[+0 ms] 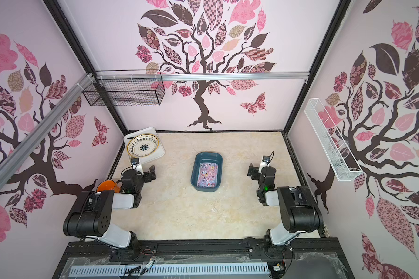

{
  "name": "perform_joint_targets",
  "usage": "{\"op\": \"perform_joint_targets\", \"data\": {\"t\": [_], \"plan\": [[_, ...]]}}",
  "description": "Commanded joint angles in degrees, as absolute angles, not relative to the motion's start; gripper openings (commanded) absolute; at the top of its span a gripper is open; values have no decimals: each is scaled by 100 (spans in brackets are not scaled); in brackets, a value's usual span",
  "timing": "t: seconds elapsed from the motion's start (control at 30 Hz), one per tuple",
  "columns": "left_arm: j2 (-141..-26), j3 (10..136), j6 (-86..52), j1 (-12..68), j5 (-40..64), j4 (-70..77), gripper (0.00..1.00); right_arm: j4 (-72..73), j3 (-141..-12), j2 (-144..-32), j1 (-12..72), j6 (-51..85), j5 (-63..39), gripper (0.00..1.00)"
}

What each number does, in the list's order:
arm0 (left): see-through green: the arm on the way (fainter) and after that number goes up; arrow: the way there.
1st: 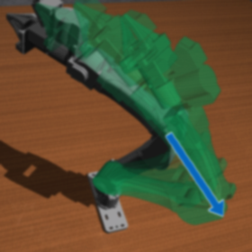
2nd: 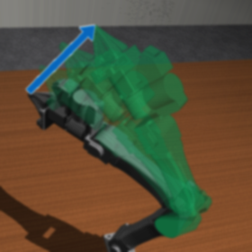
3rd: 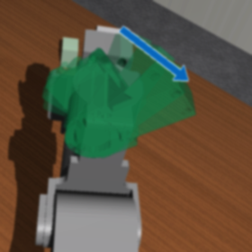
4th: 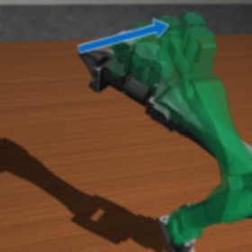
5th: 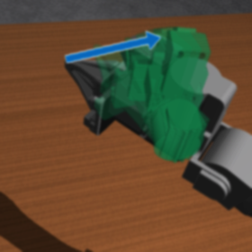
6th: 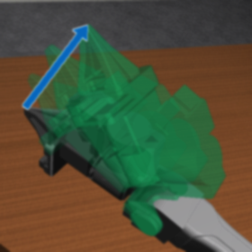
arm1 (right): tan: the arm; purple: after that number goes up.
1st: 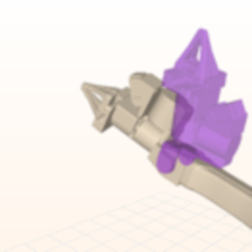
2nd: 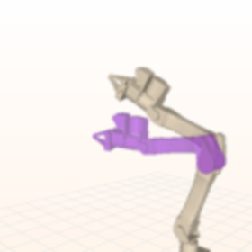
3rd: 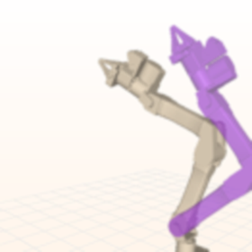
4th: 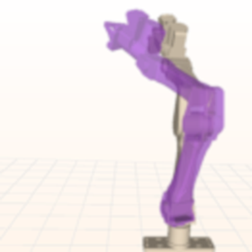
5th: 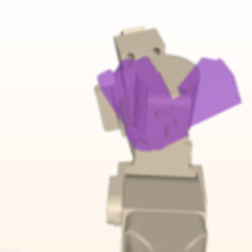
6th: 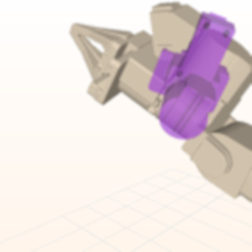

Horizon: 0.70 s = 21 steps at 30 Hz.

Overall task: Take the stickers out of the storage box
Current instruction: Move the storage box to the center of the board.

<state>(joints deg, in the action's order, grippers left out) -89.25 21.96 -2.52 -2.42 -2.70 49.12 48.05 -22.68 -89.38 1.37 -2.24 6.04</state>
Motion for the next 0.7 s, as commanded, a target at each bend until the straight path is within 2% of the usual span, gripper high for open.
{"op": "perform_joint_targets", "data": {"t": [0.0,0.67], "plan": [[-8926,2232,-200,-233,-220,4913,99,4755,-2397,-8921,141,-264,576,99],[-8936,2262,-183,-230,-201,4857,98,4747,-2402,-8922,141,-264,578,99]]}}
